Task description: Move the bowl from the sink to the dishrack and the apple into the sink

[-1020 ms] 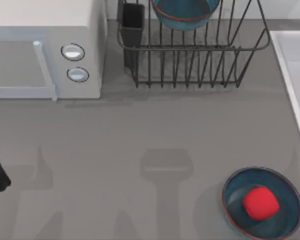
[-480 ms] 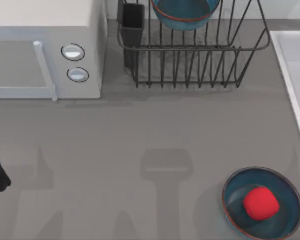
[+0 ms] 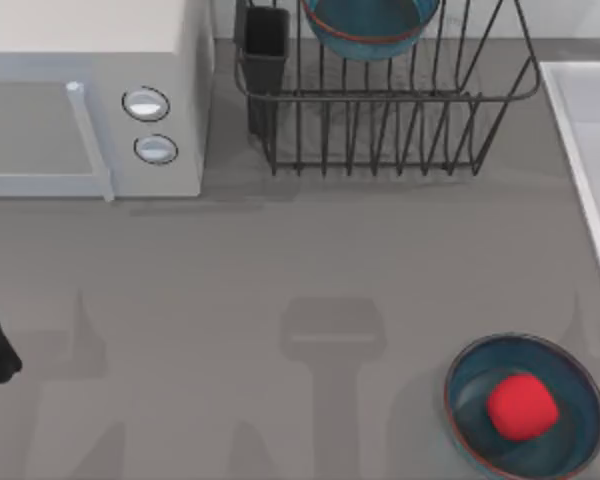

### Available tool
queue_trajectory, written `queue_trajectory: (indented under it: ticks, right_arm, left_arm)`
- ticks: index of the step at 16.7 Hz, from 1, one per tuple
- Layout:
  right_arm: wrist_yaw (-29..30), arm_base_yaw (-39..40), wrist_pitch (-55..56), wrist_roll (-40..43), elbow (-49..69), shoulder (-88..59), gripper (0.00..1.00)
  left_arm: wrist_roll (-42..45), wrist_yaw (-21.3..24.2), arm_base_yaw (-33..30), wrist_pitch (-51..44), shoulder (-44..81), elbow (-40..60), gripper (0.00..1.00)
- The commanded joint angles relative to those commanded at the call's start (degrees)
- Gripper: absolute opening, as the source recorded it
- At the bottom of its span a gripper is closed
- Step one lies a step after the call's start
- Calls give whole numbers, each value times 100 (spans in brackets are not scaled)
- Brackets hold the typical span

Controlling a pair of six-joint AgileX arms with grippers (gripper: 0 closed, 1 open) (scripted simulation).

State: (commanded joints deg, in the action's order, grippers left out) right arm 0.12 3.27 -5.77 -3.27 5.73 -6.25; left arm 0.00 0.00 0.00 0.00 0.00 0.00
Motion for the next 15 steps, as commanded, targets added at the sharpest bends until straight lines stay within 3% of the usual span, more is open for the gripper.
queue_trajectory:
  ticks: [15]
  right_arm:
    - [-59,2706,-5028,-2757,4418,-7098,100]
  left_arm:
    - [0,0,0,0,0,0,100]
